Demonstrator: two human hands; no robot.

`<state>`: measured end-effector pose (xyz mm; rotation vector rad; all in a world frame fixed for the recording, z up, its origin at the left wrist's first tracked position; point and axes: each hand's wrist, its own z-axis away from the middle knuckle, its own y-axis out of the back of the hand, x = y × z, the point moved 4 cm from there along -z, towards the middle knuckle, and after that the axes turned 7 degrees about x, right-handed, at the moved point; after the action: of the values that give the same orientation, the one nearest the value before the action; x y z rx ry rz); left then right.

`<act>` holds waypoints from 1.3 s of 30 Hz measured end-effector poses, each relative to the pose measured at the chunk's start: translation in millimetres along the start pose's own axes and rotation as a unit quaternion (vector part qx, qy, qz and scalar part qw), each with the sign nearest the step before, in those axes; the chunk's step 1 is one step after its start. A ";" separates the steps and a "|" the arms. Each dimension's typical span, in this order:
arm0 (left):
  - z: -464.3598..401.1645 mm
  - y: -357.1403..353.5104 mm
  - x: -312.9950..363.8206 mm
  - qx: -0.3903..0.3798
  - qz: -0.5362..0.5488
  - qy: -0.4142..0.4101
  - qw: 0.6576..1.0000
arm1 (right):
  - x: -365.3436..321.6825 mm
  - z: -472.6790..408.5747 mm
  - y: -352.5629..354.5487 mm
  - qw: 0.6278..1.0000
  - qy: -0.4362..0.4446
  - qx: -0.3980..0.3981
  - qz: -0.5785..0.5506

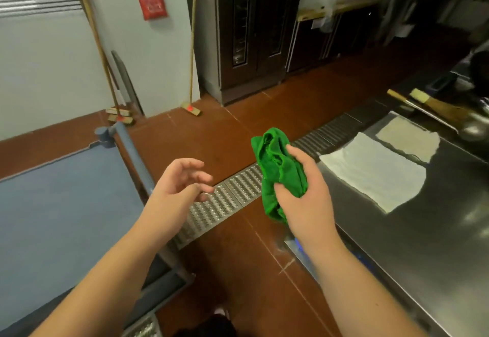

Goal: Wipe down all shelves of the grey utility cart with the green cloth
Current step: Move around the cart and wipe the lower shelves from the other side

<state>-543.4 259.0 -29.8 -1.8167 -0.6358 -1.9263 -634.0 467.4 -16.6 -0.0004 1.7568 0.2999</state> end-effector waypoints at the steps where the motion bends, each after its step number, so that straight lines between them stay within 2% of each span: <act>1: -13.8 2.6 -1.2 0.010 -0.005 -0.004 1.000 | 3.0 -15.1 -8.0 1.000 0.004 -0.010 0.006; 9: -160.4 24.8 -27.7 0.074 -0.001 -0.021 0.997 | 30.3 -161.9 -103.7 0.992 0.038 -0.106 0.054; 14: -270.6 38.4 -32.1 0.091 -0.006 -0.002 0.996 | 40.8 -262.0 -171.5 0.982 0.044 -0.155 0.094; 24: -436.2 47.6 -16.8 0.126 -0.010 -0.007 0.992 | 62.3 -429.7 -248.1 0.987 0.023 -0.153 0.045; 28: -519.4 51.0 -21.2 0.167 -0.013 -0.007 0.986 | 75.1 -517.7 -296.4 0.984 0.038 -0.175 0.010; 32: -594.3 70.4 -14.5 0.220 0.005 0.018 0.975 | 70.2 -601.6 -364.3 0.969 0.078 -0.234 -0.011; 36: -640.7 118.1 -2.6 0.297 0.026 0.020 0.954 | 53.1 -656.4 -456.6 0.947 0.132 -0.292 -0.010; 39: -655.0 166.1 -2.5 0.377 0.041 0.013 0.925 | 42.3 -672.1 -533.4 0.927 0.111 -0.357 -0.029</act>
<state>-975.4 -260.1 -53.5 -1.2885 -1.0851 -1.3569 -1202.7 -175.7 -46.2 -0.6321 1.7729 0.9102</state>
